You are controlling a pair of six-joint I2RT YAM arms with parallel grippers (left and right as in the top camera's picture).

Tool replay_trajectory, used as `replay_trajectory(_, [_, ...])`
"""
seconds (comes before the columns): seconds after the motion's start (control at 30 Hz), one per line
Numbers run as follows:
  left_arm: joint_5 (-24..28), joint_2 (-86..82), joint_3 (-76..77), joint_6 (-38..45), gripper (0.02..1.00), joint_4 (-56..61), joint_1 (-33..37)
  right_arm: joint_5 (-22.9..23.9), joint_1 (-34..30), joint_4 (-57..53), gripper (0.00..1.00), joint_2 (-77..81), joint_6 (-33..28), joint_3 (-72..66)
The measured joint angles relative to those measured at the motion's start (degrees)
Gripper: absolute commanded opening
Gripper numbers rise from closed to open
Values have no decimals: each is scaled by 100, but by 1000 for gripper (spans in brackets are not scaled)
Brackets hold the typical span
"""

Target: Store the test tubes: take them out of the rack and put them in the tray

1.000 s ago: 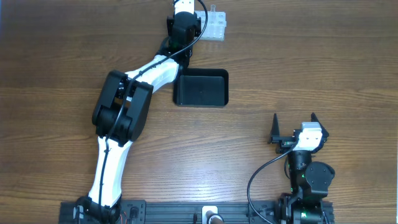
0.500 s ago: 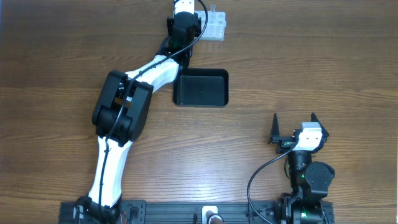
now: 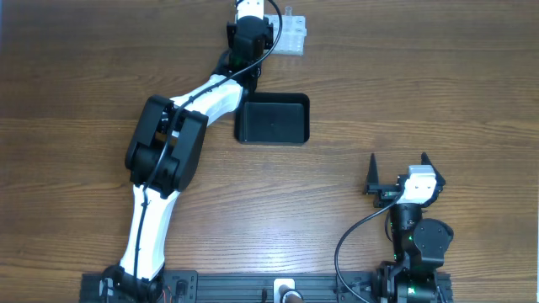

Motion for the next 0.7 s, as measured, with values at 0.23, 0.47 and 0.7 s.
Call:
replay_trajectory(0.23, [0, 2, 2, 0, 38, 76, -9, 0, 0, 0, 991, 0, 7, 0])
replay_trajectory(0.47, [-20, 2, 229, 0, 36, 76, -9, 0, 0, 0, 991, 0, 2, 0])
replay_trajectory(0.7, [-22, 2, 603, 0, 38, -155, -26, 0, 0, 0, 991, 0, 4, 0])
